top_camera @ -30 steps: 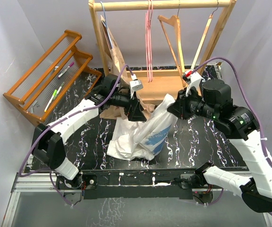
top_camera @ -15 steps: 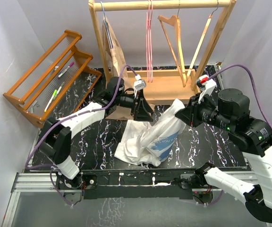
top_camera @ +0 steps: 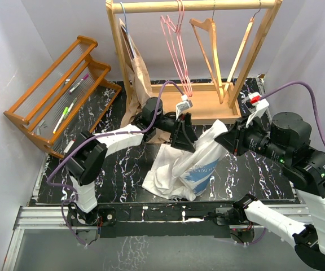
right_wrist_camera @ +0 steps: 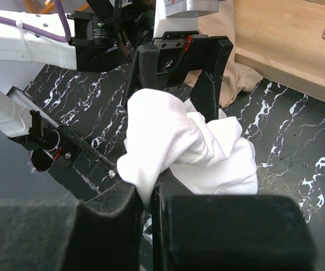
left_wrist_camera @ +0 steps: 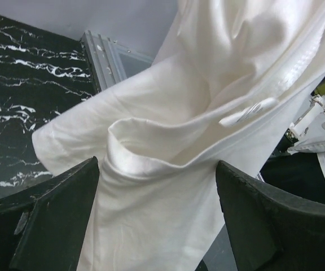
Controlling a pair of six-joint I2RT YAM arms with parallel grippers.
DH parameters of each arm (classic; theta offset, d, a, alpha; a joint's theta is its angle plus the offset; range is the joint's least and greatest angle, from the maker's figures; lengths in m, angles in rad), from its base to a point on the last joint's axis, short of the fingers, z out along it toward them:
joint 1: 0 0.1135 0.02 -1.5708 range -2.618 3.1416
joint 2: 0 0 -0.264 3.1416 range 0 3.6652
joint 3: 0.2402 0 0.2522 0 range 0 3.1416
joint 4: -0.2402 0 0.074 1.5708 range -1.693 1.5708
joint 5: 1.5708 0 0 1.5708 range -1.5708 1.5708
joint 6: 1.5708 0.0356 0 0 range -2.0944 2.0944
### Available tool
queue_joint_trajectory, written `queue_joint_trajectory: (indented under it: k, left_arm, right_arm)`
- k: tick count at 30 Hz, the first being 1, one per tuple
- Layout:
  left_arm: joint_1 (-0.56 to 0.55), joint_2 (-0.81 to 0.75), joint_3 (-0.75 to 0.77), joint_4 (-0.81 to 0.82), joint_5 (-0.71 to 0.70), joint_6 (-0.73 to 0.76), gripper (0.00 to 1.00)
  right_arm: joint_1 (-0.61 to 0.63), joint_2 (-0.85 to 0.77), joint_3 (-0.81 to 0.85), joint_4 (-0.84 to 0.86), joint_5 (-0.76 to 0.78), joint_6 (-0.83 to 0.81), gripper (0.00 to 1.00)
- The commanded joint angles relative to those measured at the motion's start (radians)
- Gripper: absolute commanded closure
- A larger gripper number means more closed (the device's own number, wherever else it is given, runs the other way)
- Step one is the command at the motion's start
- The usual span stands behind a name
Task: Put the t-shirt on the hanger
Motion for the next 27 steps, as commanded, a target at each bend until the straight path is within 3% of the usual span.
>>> queue_joint_trajectory:
  k: [1, 3, 5, 6, 9, 10, 13, 19, 27]
  left_arm:
    - [-0.032, 0.015, 0.07, 0.203, 0.043, -0.121, 0.18]
    - [-0.039, 0.012, 0.076, 0.205, 0.032, -0.121, 0.2]
    - [-0.043, 0.005, 0.076, 0.204, 0.027, -0.118, 0.34]
    - [-0.045, -0.003, 0.073, 0.201, 0.021, -0.111, 0.45]
    - [-0.045, -0.032, 0.066, 0.156, 0.017, -0.075, 0.93]
    - [-0.042, -0.045, 0.068, 0.117, 0.019, -0.046, 1.0]
    - [-0.014, -0.115, 0.082, -0.091, -0.005, 0.1, 1.0]
    - [0.104, -0.256, 0.278, -0.875, -0.111, 0.651, 1.0]
    - [0.17, -0.235, 0.604, -1.416, -0.237, 0.967, 1.0]
  right_arm:
    - [-0.003, -0.008, 0.035, 0.063, 0.01, 0.011, 0.92]
    - [-0.003, -0.007, 0.035, 0.059, 0.011, 0.01, 0.92]
    - [-0.003, -0.007, 0.035, 0.058, 0.014, 0.01, 0.92]
    - [-0.003, -0.007, 0.036, 0.058, 0.017, 0.01, 0.92]
    - [-0.004, -0.012, 0.036, 0.053, 0.027, 0.013, 0.92]
    - [-0.003, -0.015, 0.036, 0.052, 0.032, 0.014, 0.92]
    - [-0.004, -0.019, 0.038, 0.039, 0.053, 0.021, 0.92]
    - [-0.005, 0.004, 0.018, -0.042, 0.164, 0.038, 0.92]
    - [-0.003, 0.049, -0.071, -0.005, 0.286, 0.034, 0.92]
